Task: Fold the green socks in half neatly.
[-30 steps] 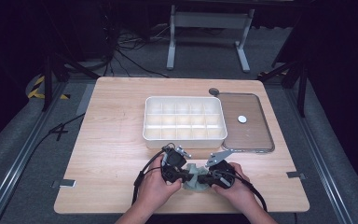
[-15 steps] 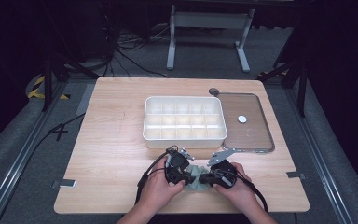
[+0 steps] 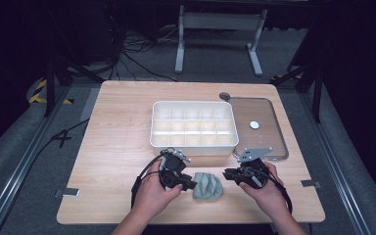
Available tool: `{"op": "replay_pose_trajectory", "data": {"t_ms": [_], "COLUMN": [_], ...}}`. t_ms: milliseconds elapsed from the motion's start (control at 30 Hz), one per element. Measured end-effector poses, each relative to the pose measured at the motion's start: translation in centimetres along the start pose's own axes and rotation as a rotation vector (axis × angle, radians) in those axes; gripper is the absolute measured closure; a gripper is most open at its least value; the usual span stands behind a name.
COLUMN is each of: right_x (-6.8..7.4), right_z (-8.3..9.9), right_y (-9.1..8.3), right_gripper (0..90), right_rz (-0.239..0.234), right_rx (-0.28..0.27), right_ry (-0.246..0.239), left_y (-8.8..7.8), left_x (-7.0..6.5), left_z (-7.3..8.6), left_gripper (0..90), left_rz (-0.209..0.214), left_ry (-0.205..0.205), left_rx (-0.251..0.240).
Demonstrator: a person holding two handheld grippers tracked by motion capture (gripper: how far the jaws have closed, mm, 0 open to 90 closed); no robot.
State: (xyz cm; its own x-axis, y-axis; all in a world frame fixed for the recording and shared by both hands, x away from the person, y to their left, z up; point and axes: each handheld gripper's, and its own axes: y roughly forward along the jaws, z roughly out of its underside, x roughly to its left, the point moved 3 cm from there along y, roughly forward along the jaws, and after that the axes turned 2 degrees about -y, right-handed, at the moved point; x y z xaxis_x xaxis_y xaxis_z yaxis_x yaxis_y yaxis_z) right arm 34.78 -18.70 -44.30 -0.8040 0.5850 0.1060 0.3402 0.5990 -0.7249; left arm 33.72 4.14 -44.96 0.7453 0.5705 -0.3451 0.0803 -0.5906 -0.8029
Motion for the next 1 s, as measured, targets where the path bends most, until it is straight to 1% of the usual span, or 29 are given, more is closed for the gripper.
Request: {"op": "replay_pose_trajectory", "data": {"t_ms": [67,100,167,200,233,267,333,400,500,533,633,667,700,733,767,800,867,933,1000], "right_x": [0.2,0.3,0.6,0.9,1.1,1.1,2.0,2.8,3.4,3.6,4.0,4.1,4.1,3.9,3.9,3.6,3.1,2.9,2.8], "right_z": [-0.2,-0.3,-0.4,-0.5,-0.6,-0.6,-1.0,-1.4,-1.5,-1.5,-1.5,-1.5,-1.3,-1.1,-1.1,-0.8,-0.1,0.3,0.5], "right_y": [0.0,0.1,0.2,0.2,0.3,0.3,0.6,1.2,2.1,2.4,3.1,3.2,3.3,3.5,3.5,3.6,4.0,4.2,4.3], "right_gripper": [80.4,79.9,79.7,79.7,79.7,79.7,79.8,79.8,79.1,78.9,77.6,77.3,77.0,76.7,76.7,76.6,74.8,74.5,74.5], "right_rz": [0.000,-0.003,-0.009,-0.013,-0.019,-0.019,-0.041,-0.056,-0.067,-0.075,-0.088,-0.086,-0.083,-0.075,-0.075,-0.067,-0.057,-0.056,-0.063], "right_rx": [-0.001,-0.001,0.001,-0.002,-0.004,-0.004,-0.015,-0.020,-0.011,-0.006,0.006,0.013,0.024,0.040,0.040,0.061,0.096,0.109,0.102], "right_ry": [-0.010,-0.016,-0.021,-0.031,-0.036,-0.036,-0.059,-0.083,-0.094,-0.094,-0.098,-0.098,-0.095,-0.096,-0.096,-0.090,-0.080,-0.077,-0.079], "left_y": [1.0,1.4,2.4,2.8,3.5,3.5,4.1,4.2,4.2,4.4,4.3,4.3,4.3,4.2,4.2,3.9,3.3,2.5,1.9], "left_x": [-0.7,-1.1,-1.8,-2.0,-2.1,-2.1,-2.3,-2.4,-2.4,-2.5,-2.5,-2.5,-2.6,-2.6,-2.6,-2.5,-2.4,-1.9,-1.2], "left_z": [-0.1,-0.2,-0.1,-0.1,-0.1,-0.1,0.0,0.0,0.0,0.0,0.0,0.0,0.0,0.0,0.0,-0.1,-0.3,-0.7,-1.1], "left_gripper": [74.5,75.9,77.4,77.8,77.9,78.0,77.9,77.9,77.4,77.3,76.7,76.5,76.2,76.0,76.2,76.2,76.5,76.8,77.5], "left_rz": [-0.009,-0.015,-0.018,-0.014,-0.020,-0.020,-0.022,-0.019,-0.016,-0.013,-0.015,-0.007,0.007,0.026,0.026,0.048,0.070,0.065,0.012], "left_ry": [0.047,0.064,0.088,0.088,0.100,0.100,0.098,0.092,0.086,0.076,0.076,0.079,0.068,0.069,0.069,0.080,0.074,0.060,0.049], "left_rx": [0.005,0.010,0.039,0.045,0.059,0.059,0.072,0.068,0.064,0.048,0.055,0.049,0.043,0.050,0.050,0.055,0.022,-0.040,-0.104]}}
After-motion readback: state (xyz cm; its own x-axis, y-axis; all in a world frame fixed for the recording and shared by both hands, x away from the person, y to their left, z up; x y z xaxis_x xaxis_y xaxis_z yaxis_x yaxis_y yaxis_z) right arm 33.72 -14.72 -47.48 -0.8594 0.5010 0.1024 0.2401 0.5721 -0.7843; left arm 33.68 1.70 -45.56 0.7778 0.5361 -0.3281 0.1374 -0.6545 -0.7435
